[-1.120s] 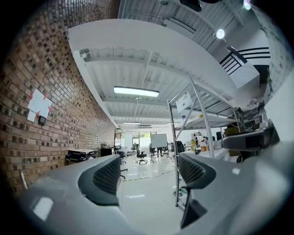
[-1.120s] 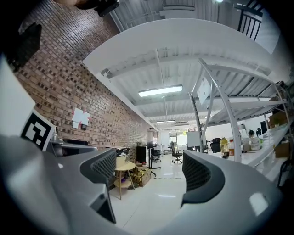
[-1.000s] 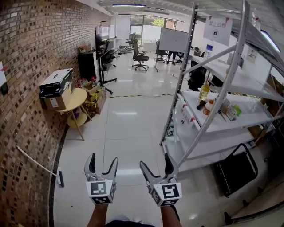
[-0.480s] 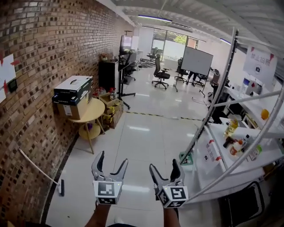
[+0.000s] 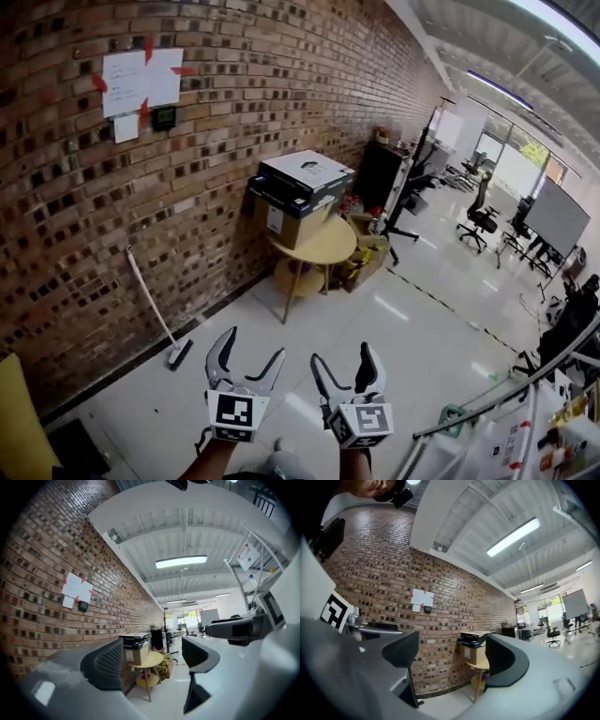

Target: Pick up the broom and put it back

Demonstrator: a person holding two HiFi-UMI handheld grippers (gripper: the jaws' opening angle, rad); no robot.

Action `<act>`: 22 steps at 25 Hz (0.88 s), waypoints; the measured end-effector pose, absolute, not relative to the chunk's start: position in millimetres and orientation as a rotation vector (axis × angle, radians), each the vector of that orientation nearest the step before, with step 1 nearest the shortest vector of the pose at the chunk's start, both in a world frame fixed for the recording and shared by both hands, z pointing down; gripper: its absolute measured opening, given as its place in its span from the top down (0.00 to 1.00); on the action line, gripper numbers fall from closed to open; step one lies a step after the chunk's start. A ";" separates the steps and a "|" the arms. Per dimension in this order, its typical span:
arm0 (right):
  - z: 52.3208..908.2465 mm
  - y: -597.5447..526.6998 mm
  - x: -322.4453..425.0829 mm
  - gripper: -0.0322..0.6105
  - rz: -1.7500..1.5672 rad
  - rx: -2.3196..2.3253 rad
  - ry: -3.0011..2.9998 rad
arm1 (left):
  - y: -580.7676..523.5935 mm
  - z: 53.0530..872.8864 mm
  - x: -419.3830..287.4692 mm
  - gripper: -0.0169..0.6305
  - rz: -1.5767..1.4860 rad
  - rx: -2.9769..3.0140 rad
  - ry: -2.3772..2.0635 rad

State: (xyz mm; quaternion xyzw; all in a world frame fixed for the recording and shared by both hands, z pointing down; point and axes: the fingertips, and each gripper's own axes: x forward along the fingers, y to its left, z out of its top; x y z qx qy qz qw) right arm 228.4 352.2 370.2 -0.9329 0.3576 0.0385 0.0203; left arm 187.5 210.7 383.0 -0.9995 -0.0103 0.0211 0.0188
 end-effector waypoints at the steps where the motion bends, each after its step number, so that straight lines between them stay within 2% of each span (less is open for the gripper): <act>1: 371.8 325.1 239.4 0.26 0.111 -2.849 1.205 | 187.8 387.7 189.1 0.37 0.042 -3.093 0.065; 6: 388.3 198.5 276.9 0.26 0.046 -2.609 1.657 | 80.7 401.8 190.2 0.37 -0.057 -3.007 0.549; 11: 365.2 111.2 299.8 0.26 0.105 -2.374 1.933 | 19.1 381.2 181.8 0.37 -0.036 -2.889 0.911; 16: 369.0 37.2 271.1 0.26 0.064 -2.076 2.219 | -19.6 387.1 126.2 0.37 -0.101 -2.761 1.311; 22: 385.8 -22.0 219.8 0.26 -0.032 -1.858 2.404 | -53.2 402.6 77.5 0.37 -0.155 -2.681 1.540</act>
